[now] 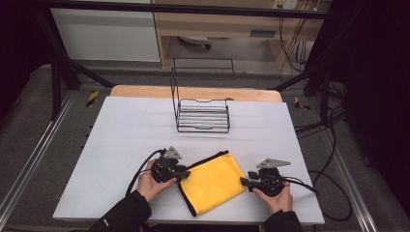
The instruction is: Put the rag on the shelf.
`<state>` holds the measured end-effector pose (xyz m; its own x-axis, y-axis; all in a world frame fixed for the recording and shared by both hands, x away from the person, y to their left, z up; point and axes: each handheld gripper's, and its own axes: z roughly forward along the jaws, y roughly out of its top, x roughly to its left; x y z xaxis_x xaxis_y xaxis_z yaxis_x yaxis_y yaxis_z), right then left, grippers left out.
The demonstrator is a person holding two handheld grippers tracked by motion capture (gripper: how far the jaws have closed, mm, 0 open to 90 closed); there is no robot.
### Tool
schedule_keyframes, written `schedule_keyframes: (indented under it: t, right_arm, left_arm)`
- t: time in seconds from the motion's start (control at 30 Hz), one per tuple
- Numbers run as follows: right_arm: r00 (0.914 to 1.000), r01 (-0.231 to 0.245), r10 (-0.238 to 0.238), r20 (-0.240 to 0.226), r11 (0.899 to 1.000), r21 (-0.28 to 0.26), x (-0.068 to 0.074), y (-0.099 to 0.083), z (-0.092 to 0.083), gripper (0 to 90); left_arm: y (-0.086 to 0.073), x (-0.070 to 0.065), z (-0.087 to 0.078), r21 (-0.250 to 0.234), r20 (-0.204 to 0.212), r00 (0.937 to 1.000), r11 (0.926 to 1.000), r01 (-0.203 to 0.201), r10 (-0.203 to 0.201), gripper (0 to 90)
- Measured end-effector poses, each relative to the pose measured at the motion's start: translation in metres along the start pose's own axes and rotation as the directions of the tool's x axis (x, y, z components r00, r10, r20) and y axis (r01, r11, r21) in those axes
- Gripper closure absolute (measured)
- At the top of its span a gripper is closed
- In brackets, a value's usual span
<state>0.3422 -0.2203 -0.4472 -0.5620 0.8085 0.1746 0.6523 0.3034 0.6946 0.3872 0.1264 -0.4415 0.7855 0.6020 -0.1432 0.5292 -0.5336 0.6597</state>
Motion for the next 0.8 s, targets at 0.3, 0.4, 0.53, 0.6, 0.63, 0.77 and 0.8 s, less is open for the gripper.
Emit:
schedule_keyframes:
  t: [0.3, 0.4, 0.53, 0.6, 0.63, 0.77, 0.8]
  right_arm:
    - [0.9968, -0.069, 0.069, -0.039, 0.998, 0.013, 0.005, -0.003, 0.005, 72.9]
    - [0.9949, -0.080, 0.082, -0.059, 0.996, 0.027, 0.004, -0.001, 0.005, 80.2]
    - [0.9924, -0.088, 0.092, -0.082, 0.995, 0.049, 0.001, 0.005, 0.005, 84.3]
    - [0.9937, -0.074, 0.078, -0.080, 0.996, 0.054, 0.000, 0.009, 0.006, 84.8]
    - [0.9946, -0.066, 0.070, -0.077, 0.997, 0.051, 0.000, 0.013, 0.007, 84.9]
    - [0.9988, 0.015, -0.012, -0.047, 0.999, 0.048, 0.002, 0.031, 0.015, 84.9]
    - [0.9986, 0.035, -0.033, -0.040, 0.998, 0.054, 0.003, 0.036, 0.019, 84.9]
  left_arm:
    - [0.000, -0.002, 0.001, 0.035, 0.025, 0.9981, 0.9979, 0.055, -0.056, 76.2]
    - [0.001, -0.003, 0.000, 0.044, 0.022, 0.9980, 0.9974, 0.057, -0.058, 79.0]
    - [0.001, -0.005, -0.002, 0.051, 0.012, 0.9988, 0.9976, 0.047, -0.047, 80.8]
    - [0.000, -0.008, -0.008, 0.058, 0.007, 0.9988, 0.9972, 0.047, -0.048, 81.1]
    - [-0.002, -0.010, -0.010, 0.058, 0.007, 0.9987, 0.9971, 0.050, -0.050, 81.1]
    - [-0.010, -0.013, -0.019, 0.044, 0.015, 0.9968, 0.9960, 0.078, -0.078, 81.1]
    - [-0.010, -0.013, -0.019, 0.044, 0.015, 0.9968, 0.9960, 0.078, -0.078, 81.0]
